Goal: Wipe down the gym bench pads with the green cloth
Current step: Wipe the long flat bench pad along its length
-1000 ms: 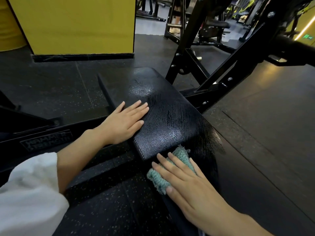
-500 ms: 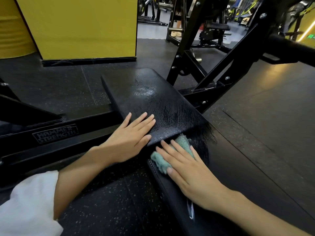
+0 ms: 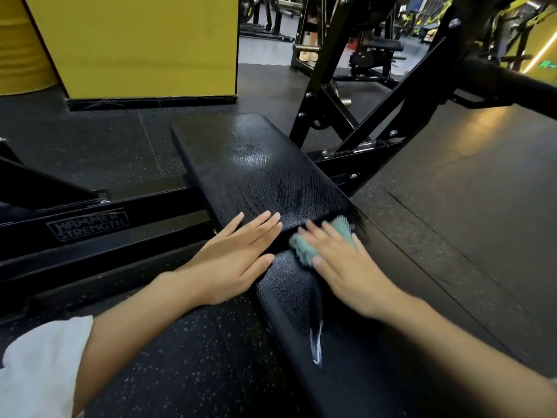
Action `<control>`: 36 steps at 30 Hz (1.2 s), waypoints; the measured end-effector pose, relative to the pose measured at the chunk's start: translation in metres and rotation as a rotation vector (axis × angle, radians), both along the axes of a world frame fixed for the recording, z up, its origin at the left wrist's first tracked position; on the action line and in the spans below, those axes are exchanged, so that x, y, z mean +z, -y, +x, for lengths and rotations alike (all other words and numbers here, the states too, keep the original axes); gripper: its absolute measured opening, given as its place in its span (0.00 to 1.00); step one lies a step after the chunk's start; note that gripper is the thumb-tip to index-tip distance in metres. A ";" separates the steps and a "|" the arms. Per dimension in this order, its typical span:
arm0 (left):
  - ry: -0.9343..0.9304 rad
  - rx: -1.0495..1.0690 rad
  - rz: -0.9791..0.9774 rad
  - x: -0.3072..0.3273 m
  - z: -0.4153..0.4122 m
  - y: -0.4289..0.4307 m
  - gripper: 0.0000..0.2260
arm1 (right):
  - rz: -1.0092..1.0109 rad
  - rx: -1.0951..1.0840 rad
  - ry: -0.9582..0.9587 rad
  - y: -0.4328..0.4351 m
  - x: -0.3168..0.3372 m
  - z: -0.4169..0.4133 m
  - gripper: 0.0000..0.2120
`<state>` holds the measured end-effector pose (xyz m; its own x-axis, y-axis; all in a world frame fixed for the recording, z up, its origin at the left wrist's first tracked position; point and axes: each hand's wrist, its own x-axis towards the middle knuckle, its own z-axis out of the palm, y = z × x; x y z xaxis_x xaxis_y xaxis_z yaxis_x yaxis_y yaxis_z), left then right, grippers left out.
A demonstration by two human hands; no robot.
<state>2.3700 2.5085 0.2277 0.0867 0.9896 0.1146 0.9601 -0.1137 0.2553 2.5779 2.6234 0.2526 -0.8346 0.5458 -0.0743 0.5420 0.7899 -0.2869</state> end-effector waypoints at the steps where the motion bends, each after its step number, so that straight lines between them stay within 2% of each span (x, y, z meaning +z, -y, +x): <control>1: -0.009 -0.002 -0.009 0.001 0.002 0.001 0.38 | -0.002 -0.038 0.001 -0.015 0.000 -0.008 0.25; 6: -0.003 -0.018 -0.038 0.000 0.009 0.009 0.35 | 0.024 -0.113 0.014 -0.037 -0.002 -0.018 0.23; 11: -0.012 -0.037 -0.056 0.002 0.016 0.013 0.33 | 0.033 -0.023 0.001 0.013 -0.002 0.037 0.26; 17: -0.026 -0.040 -0.039 0.004 0.027 0.006 0.32 | -0.044 0.041 0.015 0.056 0.002 0.090 0.24; 30: -0.064 -0.020 -0.070 0.005 0.030 0.003 0.32 | 0.003 -0.152 0.005 -0.088 -0.004 -0.001 0.23; 36: -0.048 -0.033 -0.040 0.001 0.027 0.003 0.31 | -0.013 -0.153 -0.036 -0.075 -0.003 0.016 0.23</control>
